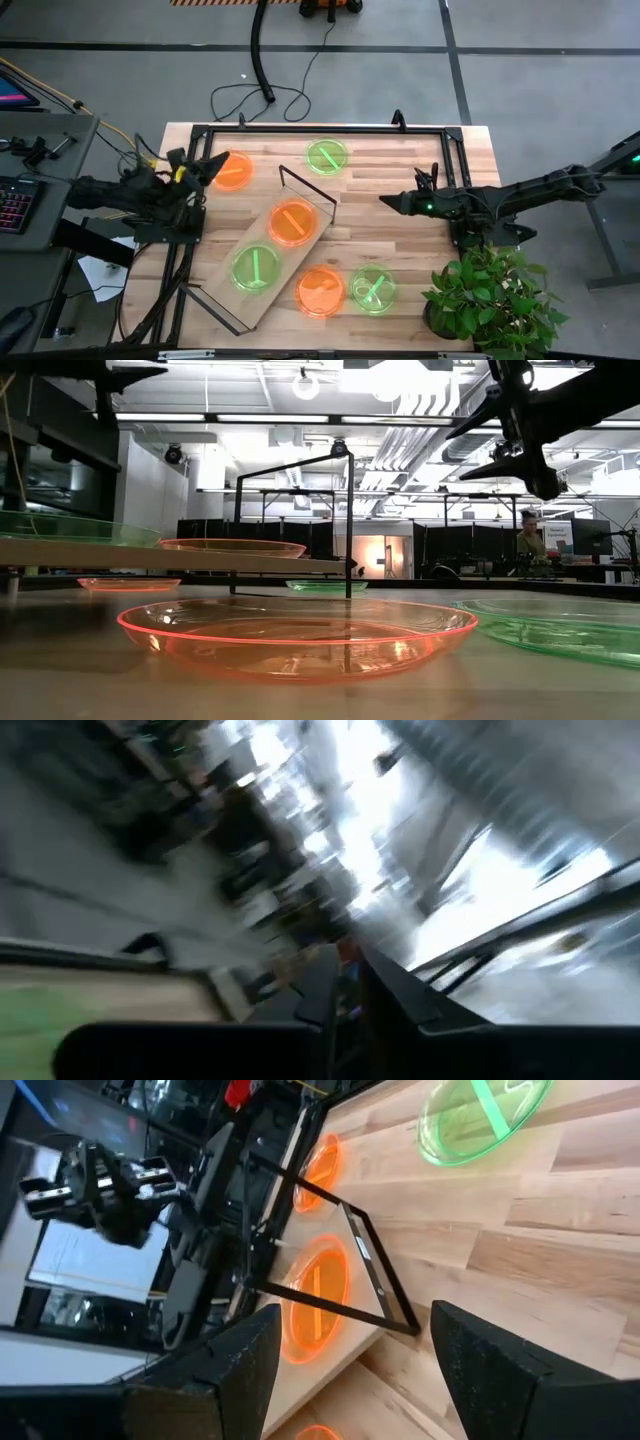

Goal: Place and stack plates onto a shelf
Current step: Stack the top orange plate on top of the other orange plate on the shelf

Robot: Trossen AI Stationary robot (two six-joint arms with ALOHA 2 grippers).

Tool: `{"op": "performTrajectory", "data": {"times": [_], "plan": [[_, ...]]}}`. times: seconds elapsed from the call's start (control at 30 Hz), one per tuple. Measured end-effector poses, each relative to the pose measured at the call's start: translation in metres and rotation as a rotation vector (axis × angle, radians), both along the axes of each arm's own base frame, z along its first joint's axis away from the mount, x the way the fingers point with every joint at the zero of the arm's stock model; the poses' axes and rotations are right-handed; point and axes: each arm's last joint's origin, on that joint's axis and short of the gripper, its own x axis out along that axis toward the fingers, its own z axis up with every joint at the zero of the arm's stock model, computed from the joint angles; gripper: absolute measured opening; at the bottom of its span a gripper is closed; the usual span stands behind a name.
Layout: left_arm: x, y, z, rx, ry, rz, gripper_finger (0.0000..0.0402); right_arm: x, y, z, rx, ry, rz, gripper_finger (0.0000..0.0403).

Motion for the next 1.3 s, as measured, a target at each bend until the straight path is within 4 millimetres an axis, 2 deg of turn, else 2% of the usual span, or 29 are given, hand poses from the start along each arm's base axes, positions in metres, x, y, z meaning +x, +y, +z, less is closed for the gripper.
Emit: {"op": "performTrajectory", "data": {"times": [0.1, 0.27, 0.4, 0.5, 0.63, 0.77, 0.9, 1.03, 1.3], "plan": [[-0.003, 0.005, 0.017, -0.025, 0.257, 0.037, 0.0065, 0.000, 0.000, 0.000, 0.009, -0.005, -0.016, 0.0240], [-0.015, 0.015, 0.028, -0.128, 0.677, 0.125, 0.0106, 0.000, -0.001, 0.000, 0.023, -0.012, -0.033, 0.0240], [0.002, 0.023, 0.027, -0.194, 0.844, 0.056, 0.0122, 0.000, -0.001, 0.000, 0.023, -0.012, -0.033, 0.0240], [0.024, 0.034, 0.013, -0.252, 1.005, -0.015, 0.0125, 0.000, -0.001, 0.000, 0.022, -0.011, -0.030, 0.0240], [0.046, 0.061, -0.011, -0.356, 1.226, -0.056, 0.0125, 0.000, 0.000, 0.000, 0.022, -0.009, -0.020, 0.0240], [0.058, 0.093, -0.036, -0.454, 1.378, -0.114, 0.0125, 0.000, 0.000, 0.000, 0.022, -0.005, -0.014, 0.0240], [0.062, 0.116, -0.058, -0.552, 1.483, -0.134, 0.0125, 0.000, 0.000, -0.001, 0.019, 0.008, -0.014, 0.0240], [0.068, 0.126, -0.073, -0.565, 1.553, -0.169, 0.0125, -0.001, 0.000, -0.002, 0.018, 0.017, -0.014, 0.0240], [0.083, 0.136, -0.089, -0.513, 1.570, -0.205, 0.0125, -0.001, -0.001, -0.003, 0.014, 0.025, -0.022, 0.0240]]}}
